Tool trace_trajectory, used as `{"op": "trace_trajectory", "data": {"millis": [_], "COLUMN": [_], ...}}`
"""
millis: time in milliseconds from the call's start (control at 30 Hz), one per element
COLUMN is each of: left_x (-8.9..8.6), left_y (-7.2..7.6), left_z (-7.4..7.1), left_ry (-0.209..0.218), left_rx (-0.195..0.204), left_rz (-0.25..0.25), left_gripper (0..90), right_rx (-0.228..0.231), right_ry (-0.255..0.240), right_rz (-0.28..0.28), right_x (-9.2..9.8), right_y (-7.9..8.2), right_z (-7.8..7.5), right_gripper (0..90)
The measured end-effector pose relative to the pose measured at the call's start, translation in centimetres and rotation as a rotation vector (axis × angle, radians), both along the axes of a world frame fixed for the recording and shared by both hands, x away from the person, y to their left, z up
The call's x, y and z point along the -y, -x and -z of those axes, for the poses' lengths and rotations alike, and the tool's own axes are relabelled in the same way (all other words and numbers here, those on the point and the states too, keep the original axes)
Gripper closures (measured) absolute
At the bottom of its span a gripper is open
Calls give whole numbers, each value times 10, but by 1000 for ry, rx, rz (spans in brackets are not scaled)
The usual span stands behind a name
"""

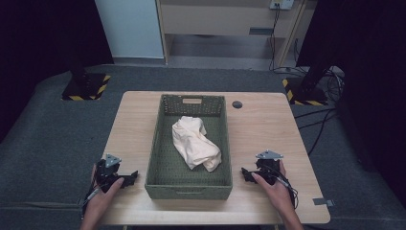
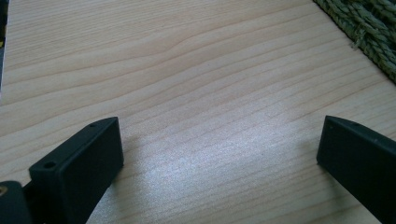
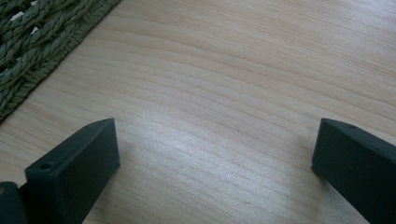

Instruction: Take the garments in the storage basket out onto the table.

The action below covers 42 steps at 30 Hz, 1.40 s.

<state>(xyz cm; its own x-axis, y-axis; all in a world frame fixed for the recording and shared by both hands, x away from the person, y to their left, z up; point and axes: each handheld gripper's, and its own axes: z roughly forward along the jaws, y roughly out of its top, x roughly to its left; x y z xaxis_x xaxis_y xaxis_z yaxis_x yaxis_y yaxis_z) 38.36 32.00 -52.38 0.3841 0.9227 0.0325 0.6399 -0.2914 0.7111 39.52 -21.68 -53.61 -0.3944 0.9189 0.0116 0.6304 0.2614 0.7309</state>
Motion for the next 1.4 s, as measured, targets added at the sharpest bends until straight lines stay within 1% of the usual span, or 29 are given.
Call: {"op": "trace_trajectory", "data": {"millis": [200,333,367,467,1000,1367,1400], "left_x": [0,0,0,0,0,0,0], "left_y": [0,0,0,0,0,0,0], "left_z": [0,0,0,0,0,0,0], "left_ry": [0,0,0,0,0,0,0], "left_rx": [0,0,0,0,0,0,0], "left_rz": [0,0,0,0,0,0,0], "left_gripper": [0,0,0,0,0,0,0], "right_rx": [-1,-12,-18,-18,-7,19,22], "right_ry": [0,1,1,-8,-18,-8,-7], "right_rz": [0,0,-2,2,-30,-48,-51], "right_x": [0,0,1,3,1,1,1], "right_y": [0,0,0,2,12,19,20], "right_z": [0,-1,-3,-6,-19,-34,-37], "right_gripper": [9,20,43,34,31,35,35]}}
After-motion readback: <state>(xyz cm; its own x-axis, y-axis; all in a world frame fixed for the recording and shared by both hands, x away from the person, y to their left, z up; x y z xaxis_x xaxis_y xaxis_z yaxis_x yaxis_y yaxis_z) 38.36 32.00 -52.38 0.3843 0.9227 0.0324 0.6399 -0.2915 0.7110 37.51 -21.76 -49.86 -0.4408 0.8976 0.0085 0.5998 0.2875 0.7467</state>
